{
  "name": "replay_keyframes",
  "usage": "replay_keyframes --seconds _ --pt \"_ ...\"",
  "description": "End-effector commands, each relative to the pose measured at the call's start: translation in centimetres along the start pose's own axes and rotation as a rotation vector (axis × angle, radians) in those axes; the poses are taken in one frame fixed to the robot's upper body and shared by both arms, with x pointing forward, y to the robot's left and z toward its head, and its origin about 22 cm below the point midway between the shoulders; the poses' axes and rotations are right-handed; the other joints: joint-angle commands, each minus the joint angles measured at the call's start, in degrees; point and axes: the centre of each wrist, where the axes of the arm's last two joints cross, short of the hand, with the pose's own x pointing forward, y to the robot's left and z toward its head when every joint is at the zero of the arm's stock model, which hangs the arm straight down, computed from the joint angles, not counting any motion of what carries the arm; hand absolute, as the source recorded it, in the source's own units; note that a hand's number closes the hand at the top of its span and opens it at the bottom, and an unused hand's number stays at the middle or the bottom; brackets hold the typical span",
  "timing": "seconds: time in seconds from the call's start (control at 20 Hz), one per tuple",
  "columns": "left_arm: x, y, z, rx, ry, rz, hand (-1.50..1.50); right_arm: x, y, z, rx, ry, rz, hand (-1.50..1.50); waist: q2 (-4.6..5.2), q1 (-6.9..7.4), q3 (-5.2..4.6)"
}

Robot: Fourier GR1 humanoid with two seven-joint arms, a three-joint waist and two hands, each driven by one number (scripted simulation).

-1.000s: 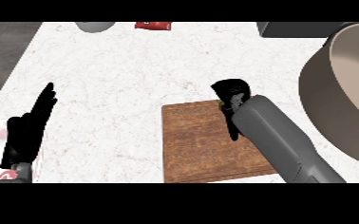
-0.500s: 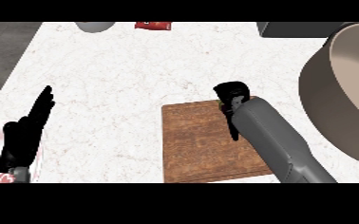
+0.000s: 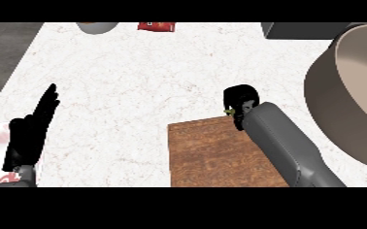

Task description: Pick the eggplant from the cutting board and place it in the pot

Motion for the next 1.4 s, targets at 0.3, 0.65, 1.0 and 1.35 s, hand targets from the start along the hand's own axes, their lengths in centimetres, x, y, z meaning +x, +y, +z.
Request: replay_keyframes --seconds 0.3,0.65,1.0,1.35 --pt "-1.1 0.6 1.5 0.031 0.018 -0.003 0.00 -3.5 5.2 1.6 -0.042 -0.227 0.032 1.50 -0.45 -2.30 0.27" --pt "-3.0 3.4 2.5 0.083 0.095 0.010 0.00 -9.6 10.3 6.8 -0.189 -0.587 0.090 1.50 -1.64 -6.83 0.30" --pt "-3.0 2.9 3.5 0.116 0.086 0.012 0.00 -18.9 9.2 14.6 -0.591 -0.574 0.166 1.50 -1.56 -7.86 0.36" --pt "-3.2 3.7 3.9 0.114 0.079 -0.003 0.00 -23.3 8.3 20.6 -1.036 -0.535 -0.019 1.50 -1.21 -7.73 0.26"
